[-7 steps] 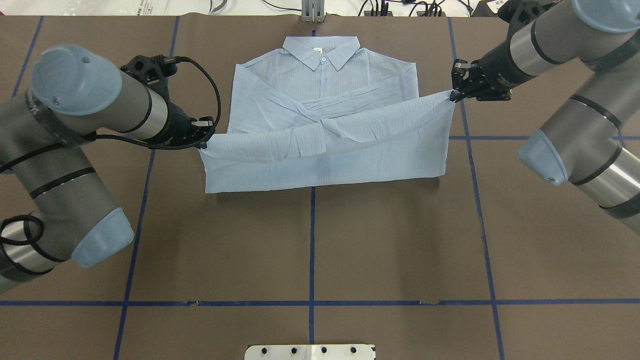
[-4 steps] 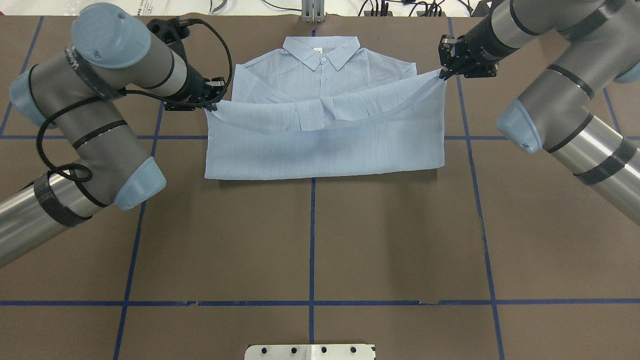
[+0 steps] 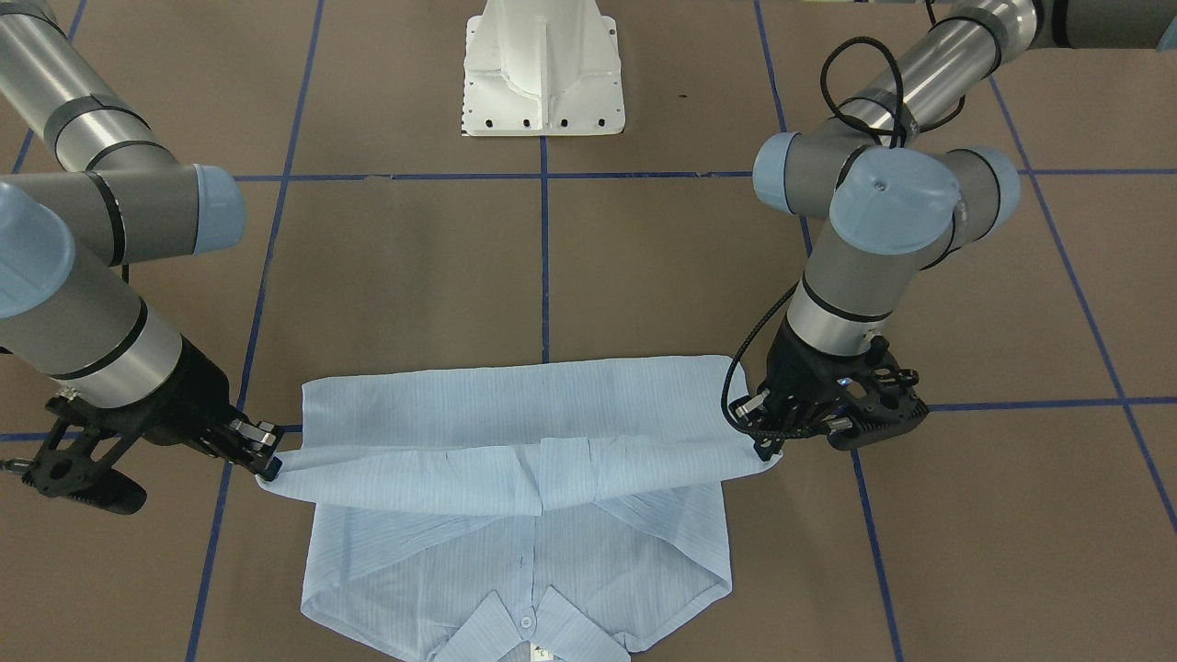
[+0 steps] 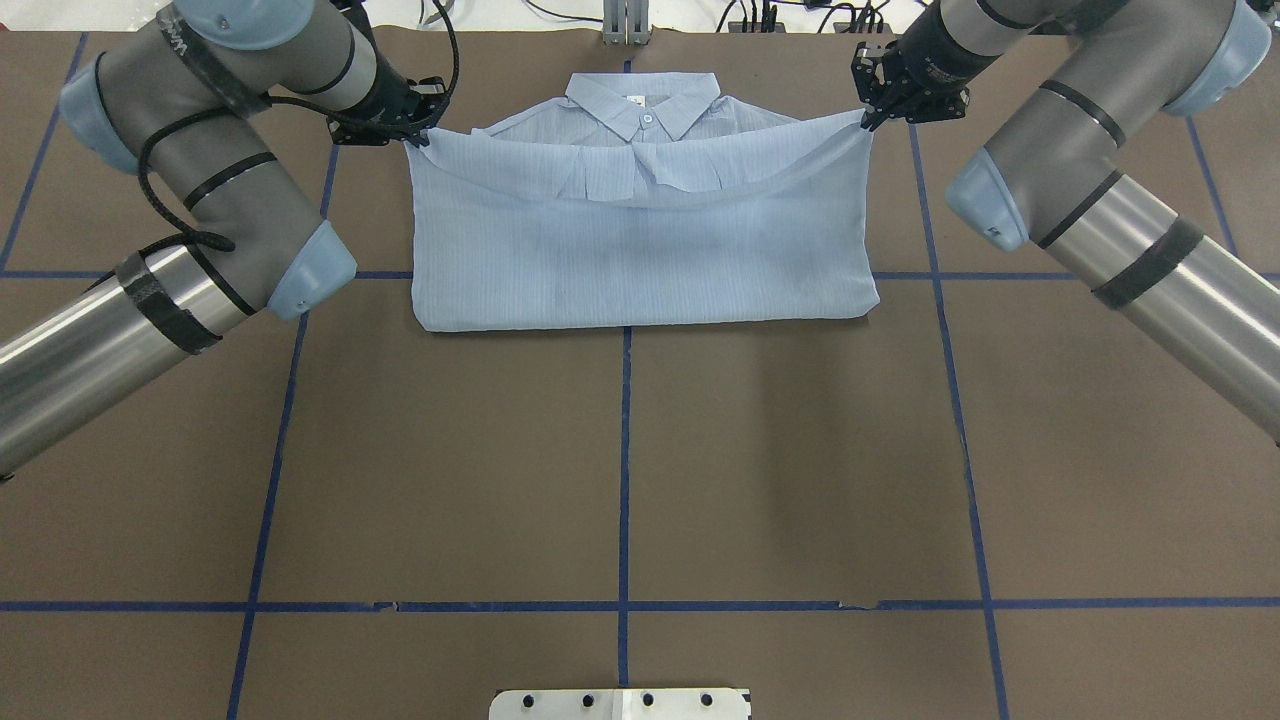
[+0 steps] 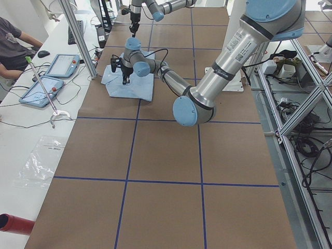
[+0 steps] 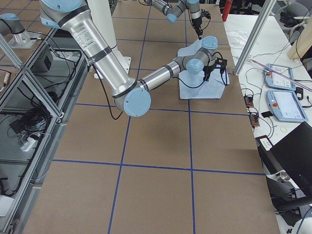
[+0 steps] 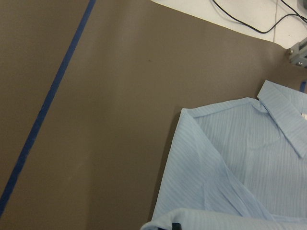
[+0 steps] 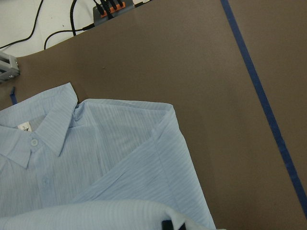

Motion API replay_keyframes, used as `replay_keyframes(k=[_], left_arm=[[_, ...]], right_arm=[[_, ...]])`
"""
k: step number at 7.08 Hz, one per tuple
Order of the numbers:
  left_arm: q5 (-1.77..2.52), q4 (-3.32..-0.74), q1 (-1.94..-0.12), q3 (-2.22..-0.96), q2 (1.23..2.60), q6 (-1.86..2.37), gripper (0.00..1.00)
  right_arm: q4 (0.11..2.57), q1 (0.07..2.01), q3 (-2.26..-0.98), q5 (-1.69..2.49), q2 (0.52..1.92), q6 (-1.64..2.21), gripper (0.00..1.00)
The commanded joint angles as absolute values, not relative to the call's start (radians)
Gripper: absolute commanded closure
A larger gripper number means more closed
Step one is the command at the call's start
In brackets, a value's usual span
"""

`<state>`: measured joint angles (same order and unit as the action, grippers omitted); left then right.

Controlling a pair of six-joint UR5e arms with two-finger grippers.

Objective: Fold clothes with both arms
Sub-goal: 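Lift the hem with both grippers and fold it toward the collar, then lay the hem down near the collar and open both grippers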

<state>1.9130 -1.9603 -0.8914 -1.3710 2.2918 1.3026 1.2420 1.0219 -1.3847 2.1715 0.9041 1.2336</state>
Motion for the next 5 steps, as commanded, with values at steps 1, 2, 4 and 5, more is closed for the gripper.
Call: replay_keyframes(k=[1,2,4,5], left_arm=[[1.913,-2.066,-0.893,-1.222,2.348,1.307,1.00],[1.911,-2.071,-0.893,-1.197,2.362,1.307,1.00],[1.910,-2.163,-0.893,-1.103,2.385,1.308,1.00],[1.907,-2.174,-0.893,-1.088,2.385,1.308,1.00]], right_arm=[[1.174,1.025,-1.265,2.166,0.859,1.226,1.00],[1.136,1.023,-1.170,2.164,0.803,1.223,1.00],[1.114,1.019,-1.095,2.151,0.782,1.203,1.00],[1.112,1.016,-1.066,2.143,0.772,1.201,1.00]])
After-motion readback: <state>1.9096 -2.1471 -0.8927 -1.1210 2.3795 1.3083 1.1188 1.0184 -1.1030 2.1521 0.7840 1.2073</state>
